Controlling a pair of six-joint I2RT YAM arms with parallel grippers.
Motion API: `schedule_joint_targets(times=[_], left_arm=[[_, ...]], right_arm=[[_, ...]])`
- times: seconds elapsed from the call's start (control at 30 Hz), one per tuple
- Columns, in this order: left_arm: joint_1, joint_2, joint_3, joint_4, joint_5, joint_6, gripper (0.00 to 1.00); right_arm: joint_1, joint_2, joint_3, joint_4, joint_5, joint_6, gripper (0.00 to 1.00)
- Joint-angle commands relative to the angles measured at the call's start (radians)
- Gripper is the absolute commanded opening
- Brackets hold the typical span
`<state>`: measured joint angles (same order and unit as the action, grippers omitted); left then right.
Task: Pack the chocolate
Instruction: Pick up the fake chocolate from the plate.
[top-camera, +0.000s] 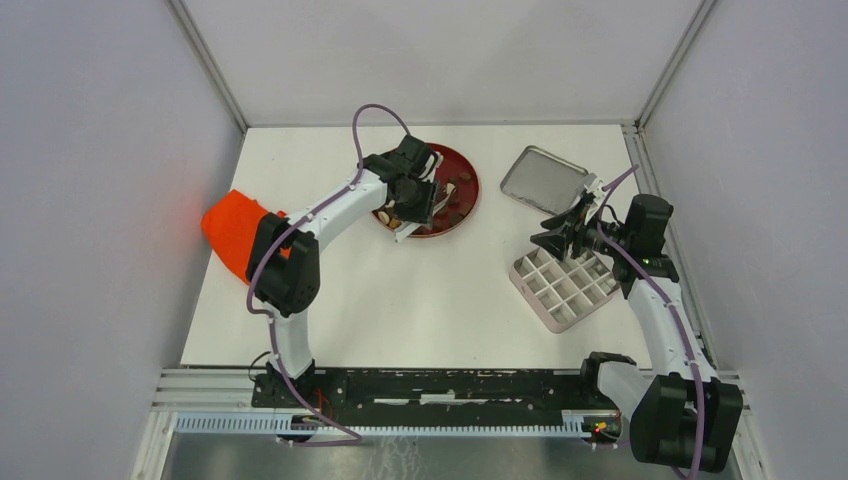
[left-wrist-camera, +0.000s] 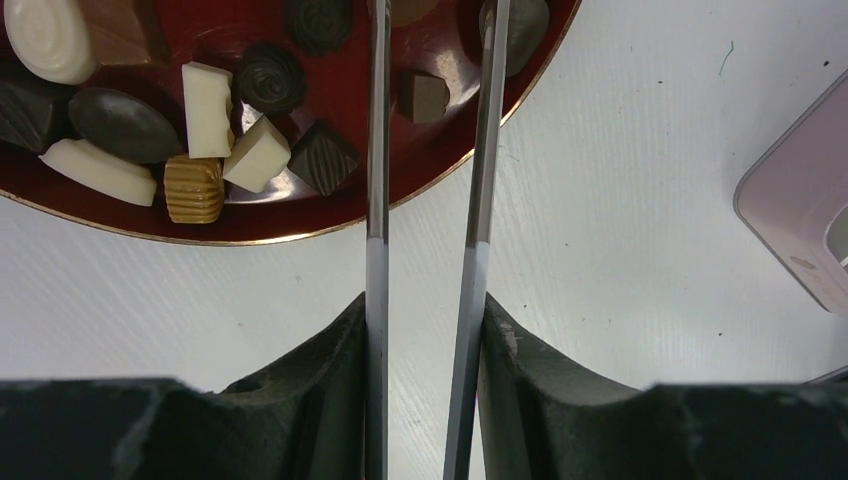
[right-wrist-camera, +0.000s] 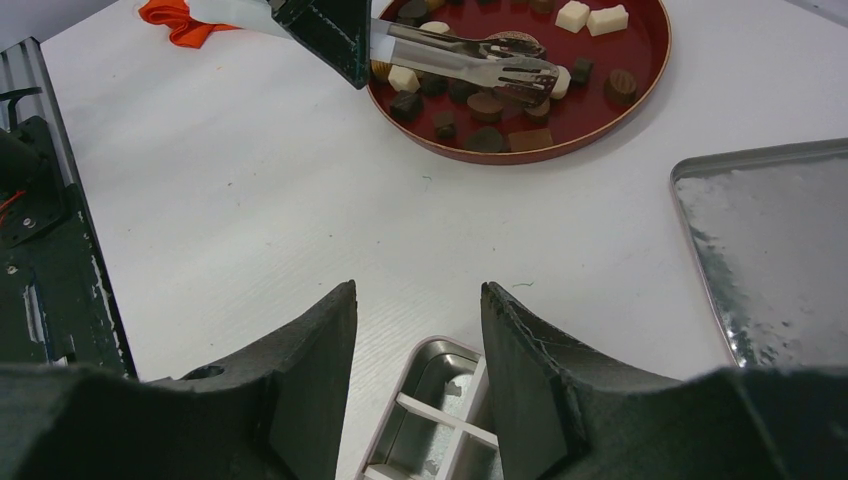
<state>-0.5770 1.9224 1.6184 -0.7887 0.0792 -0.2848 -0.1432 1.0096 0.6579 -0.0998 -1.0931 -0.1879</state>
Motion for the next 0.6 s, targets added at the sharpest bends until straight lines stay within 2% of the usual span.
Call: schedule_joint_targets(times=[0.0,0.57], left_arm=[[0.005,0.005,0.055,-0.006,-0.011,0.051,0.44],[0.006,0.037,0.079,-0.032,0.030,0.096,0.46]], right_arm=[[-0.001,0.000,0.006,0.029,-0.022,0.001,0.54],[-0.001,0.005,0.006,0.031,-0.032,0.004,0.55]])
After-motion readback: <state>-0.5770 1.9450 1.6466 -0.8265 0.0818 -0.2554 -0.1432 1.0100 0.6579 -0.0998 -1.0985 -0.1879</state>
